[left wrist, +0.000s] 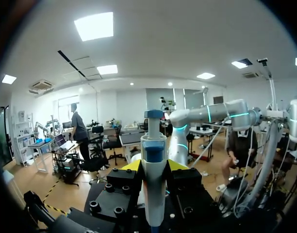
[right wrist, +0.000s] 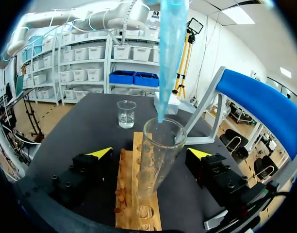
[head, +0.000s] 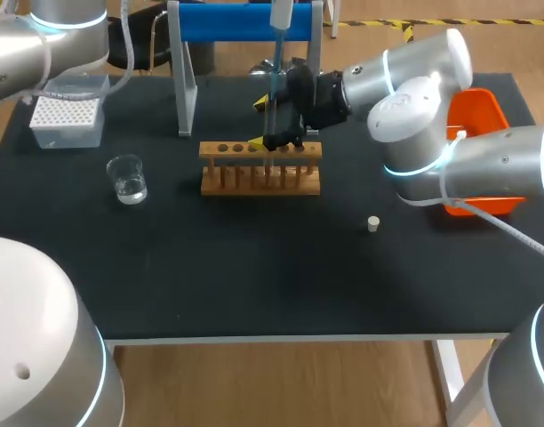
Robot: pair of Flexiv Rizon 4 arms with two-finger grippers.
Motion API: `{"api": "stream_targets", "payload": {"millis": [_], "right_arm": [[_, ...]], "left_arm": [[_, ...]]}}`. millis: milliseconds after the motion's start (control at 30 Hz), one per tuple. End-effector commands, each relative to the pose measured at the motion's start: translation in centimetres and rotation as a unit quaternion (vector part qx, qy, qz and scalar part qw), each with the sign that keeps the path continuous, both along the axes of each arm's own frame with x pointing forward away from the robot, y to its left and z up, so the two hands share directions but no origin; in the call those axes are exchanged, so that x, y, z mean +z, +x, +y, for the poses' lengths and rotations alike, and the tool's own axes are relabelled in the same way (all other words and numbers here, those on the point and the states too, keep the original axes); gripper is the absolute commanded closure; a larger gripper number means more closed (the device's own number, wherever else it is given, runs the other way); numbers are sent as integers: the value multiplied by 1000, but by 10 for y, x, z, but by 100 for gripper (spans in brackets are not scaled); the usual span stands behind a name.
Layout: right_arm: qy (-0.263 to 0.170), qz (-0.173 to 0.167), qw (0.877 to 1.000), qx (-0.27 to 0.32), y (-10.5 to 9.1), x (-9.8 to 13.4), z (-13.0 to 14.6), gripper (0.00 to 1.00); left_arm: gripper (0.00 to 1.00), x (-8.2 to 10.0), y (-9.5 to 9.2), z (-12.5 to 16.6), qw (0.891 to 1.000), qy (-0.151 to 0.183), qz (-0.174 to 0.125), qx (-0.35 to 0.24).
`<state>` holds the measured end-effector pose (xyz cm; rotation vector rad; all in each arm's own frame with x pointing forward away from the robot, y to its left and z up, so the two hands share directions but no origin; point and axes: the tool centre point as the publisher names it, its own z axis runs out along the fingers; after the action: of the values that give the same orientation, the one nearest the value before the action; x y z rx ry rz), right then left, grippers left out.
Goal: Invert the test tube, pick up the pipette, mount the tip to pipette, aspirate from beaker and dispense into the tube, eject the tip, return the pipette, and cap with the stopper.
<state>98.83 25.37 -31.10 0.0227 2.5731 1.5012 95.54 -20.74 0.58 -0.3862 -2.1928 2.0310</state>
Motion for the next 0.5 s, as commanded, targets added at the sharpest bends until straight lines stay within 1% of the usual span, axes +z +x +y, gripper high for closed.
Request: {"api": "stream_targets", "payload": {"millis": [33,133,267,333,500], "right_arm": [[-1,0,1000,0,0,1,0,0],[-1,0,1000,0,0,1,0,0],[-1,0,1000,0,0,1,0,0],[-1,0,1000,0,0,1,0,0],[-1,0,1000,0,0,1,0,0]], "left_arm": [[100,11,-18,14,999,6,-10,34],[100,11,-24,31,998,5,-13,61],[100,4,-38,56,995,2,-10,101],[100,-2,-47,68,993,0,-3,119],[100,-27,-72,89,988,-5,24,155]]}}
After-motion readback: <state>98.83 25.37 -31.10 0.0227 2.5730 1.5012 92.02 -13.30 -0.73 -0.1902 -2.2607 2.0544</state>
